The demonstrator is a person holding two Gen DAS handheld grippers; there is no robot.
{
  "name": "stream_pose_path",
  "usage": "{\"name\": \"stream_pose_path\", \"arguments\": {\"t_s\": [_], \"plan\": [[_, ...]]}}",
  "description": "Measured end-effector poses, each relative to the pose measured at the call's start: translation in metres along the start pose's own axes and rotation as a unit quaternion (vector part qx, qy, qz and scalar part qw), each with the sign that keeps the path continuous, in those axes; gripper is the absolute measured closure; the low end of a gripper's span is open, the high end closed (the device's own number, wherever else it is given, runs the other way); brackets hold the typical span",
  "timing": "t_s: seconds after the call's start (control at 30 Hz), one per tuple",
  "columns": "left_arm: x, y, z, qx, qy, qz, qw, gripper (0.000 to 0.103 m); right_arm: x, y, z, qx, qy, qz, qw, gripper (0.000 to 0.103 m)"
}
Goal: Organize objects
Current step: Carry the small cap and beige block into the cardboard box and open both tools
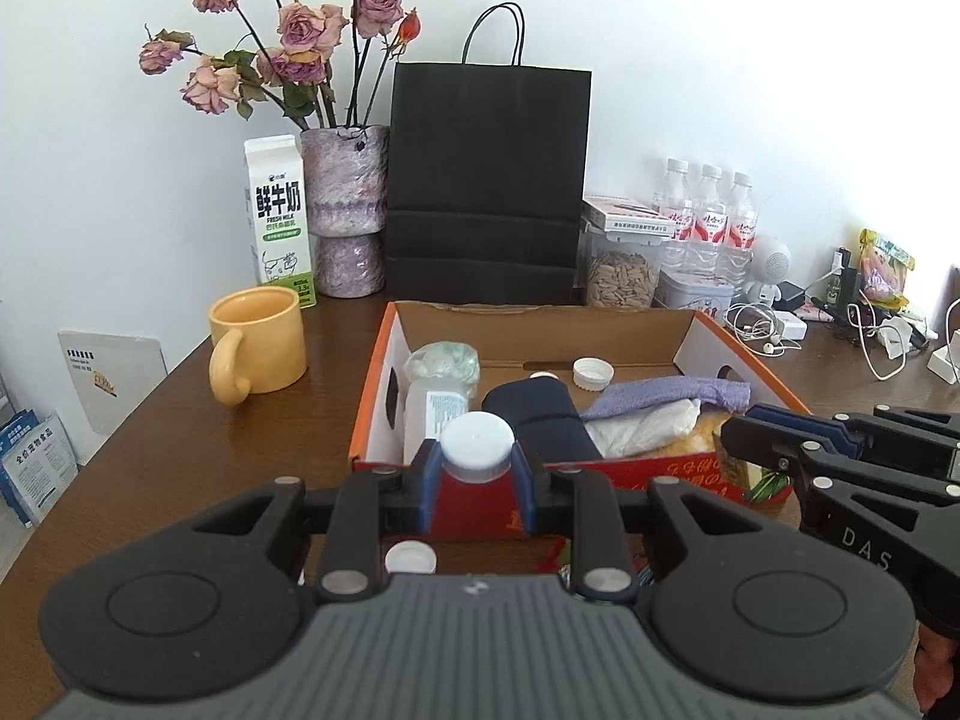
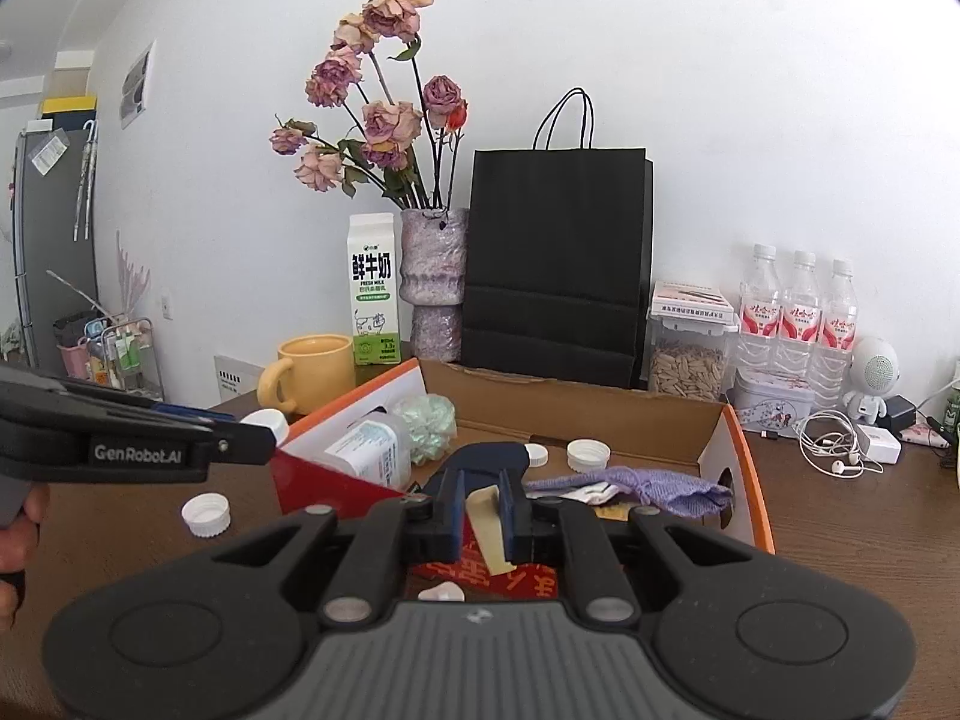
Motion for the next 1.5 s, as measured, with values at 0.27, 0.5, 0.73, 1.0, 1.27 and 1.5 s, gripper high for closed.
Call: {"name": "stream_pose_path", "arguments": {"t_s": [0.27, 0.5, 0.73, 1.0, 1.27, 1.5], "plan": [[0.029, -0.039, 0.010, -0.010, 0.002, 0.013, 0.9999, 0.077, 0.028, -0.033, 0.009, 0.005, -0.002, 0.018, 1.000, 0.092], [0.048, -0.084, 0.021, -0.013, 0.001, 0.018, 0.9998, 0.077, 0.044, -0.073, 0.030, 0.007, -0.009, 0.020, 1.000, 0.092], [0.057, -0.124, 0.023, -0.018, -0.002, 0.012, 0.9998, 0.077, 0.048, -0.111, 0.051, 0.004, -0.020, 0.002, 1.000, 0.092], [0.054, -0.135, 0.018, -0.017, -0.003, 0.002, 0.9998, 0.077, 0.040, -0.123, 0.065, -0.013, -0.026, -0.018, 0.999, 0.092], [0.056, -0.132, 0.005, 0.021, 0.017, 0.016, 0.9995, 0.000, 0.036, -0.126, 0.071, -0.050, -0.031, -0.034, 0.998, 0.026], [0.054, -0.135, 0.004, 0.021, 0.016, 0.002, 0.9996, 0.000, 0.036, -0.126, 0.071, -0.072, -0.025, -0.033, 0.997, 0.006]]}}
Point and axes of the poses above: each gripper's, at about its wrist camera, not at the fingertips, and y roughly against the way its jaws point, z to its right, x to its top, the point moved 4 cm from there along -y, roughly the way its jaws point, and after that the axes turned 10 degrees about -y, right-handed, at the moved point
